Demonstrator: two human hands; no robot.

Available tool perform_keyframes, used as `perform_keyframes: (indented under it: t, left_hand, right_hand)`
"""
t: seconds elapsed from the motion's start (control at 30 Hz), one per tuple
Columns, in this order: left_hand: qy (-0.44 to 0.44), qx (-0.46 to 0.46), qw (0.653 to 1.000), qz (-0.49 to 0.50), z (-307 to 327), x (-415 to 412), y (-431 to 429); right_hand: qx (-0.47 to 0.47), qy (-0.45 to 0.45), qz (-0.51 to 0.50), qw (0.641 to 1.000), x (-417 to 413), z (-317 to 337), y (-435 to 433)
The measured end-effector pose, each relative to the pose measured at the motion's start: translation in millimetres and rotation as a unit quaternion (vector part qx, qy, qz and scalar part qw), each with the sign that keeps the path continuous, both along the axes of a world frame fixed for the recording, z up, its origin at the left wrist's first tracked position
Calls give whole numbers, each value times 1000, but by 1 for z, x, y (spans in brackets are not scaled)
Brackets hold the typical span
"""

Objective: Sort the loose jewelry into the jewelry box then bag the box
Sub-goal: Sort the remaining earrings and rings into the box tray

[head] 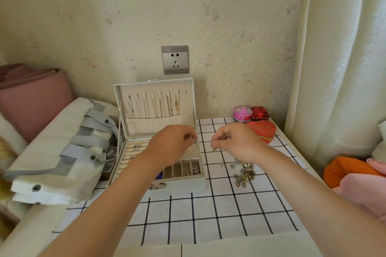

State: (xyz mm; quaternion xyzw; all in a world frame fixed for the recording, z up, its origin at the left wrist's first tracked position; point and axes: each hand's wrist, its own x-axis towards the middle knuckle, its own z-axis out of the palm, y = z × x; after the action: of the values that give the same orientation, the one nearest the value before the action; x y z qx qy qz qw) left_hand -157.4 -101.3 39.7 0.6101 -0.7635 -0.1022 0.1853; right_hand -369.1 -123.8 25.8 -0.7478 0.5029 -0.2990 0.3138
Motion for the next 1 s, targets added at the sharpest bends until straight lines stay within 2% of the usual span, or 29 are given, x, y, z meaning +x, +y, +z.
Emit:
perform_keyframes:
  t: [0.17, 0.4, 0.87, 0.93, 1.0]
  left_hand:
    - [31, 15, 999, 15, 4, 34, 17]
    - [97, 15, 995, 24, -7, 65, 32]
    - [135, 27, 990, 28, -17, 70, 37]
    - [142, 31, 989, 21, -18, 71, 38]
    - [165, 32, 986, 6, -18, 71, 37]
  right_hand:
    - [12, -19, 29, 999, 34, 7, 10]
    - [16, 56, 86, 995, 71, 8, 25]
    - [16, 212, 106, 971, 95, 2, 31]
    - [25, 201, 92, 975, 93, 4, 28]
    - [32, 147, 79, 986, 92, 8, 26]
